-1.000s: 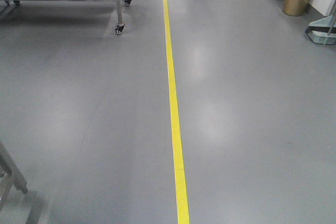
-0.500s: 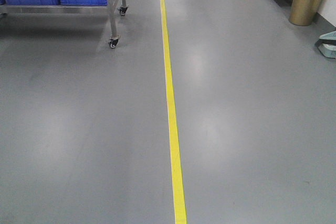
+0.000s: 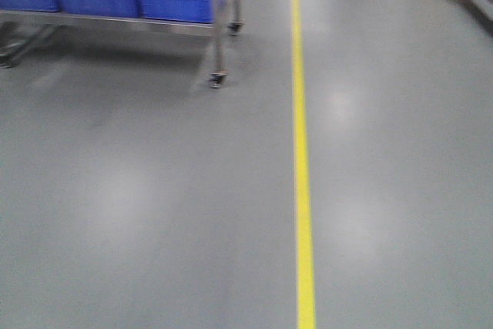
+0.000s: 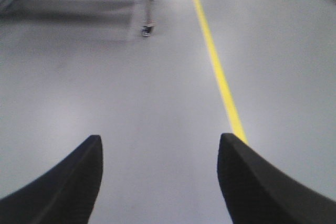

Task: Move and align brake pads A on conveyor
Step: 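Turn the base toward the steel table with two brake pads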

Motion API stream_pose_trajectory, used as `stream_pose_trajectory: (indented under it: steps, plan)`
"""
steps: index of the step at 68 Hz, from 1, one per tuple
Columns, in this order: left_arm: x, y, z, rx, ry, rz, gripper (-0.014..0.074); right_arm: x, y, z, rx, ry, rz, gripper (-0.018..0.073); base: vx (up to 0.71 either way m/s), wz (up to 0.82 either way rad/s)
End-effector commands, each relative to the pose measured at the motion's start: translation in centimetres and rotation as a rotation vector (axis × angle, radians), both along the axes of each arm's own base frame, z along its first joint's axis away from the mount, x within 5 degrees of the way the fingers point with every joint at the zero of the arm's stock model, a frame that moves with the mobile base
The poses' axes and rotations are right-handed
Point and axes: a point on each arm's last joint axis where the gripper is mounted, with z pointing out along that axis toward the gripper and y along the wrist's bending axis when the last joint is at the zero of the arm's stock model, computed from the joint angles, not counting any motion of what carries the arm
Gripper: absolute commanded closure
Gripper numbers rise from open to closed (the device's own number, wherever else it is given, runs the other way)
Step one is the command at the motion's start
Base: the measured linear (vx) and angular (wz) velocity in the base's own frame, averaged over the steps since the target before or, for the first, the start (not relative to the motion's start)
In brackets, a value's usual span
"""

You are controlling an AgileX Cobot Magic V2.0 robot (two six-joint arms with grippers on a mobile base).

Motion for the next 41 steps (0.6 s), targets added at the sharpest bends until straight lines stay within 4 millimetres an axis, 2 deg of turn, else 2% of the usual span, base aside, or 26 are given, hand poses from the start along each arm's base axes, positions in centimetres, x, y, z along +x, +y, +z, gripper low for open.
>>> stream_pose_trajectory:
  steps: [1, 41]
  plan:
    - [0.24, -0.03, 1.42, -0.015, -0.089, 0.0, 0.0136, 0.05, 0.02, 1.57, 0.015, -0.095, 0.002, 0.0148, 0.41, 0.73]
    - [0.23, -0.03, 1.42, -0.015, -0.089, 0.0, 0.0136, 0.05, 0.02, 1.57, 0.015, -0.095, 0.002, 0.0148, 0.3, 0.98]
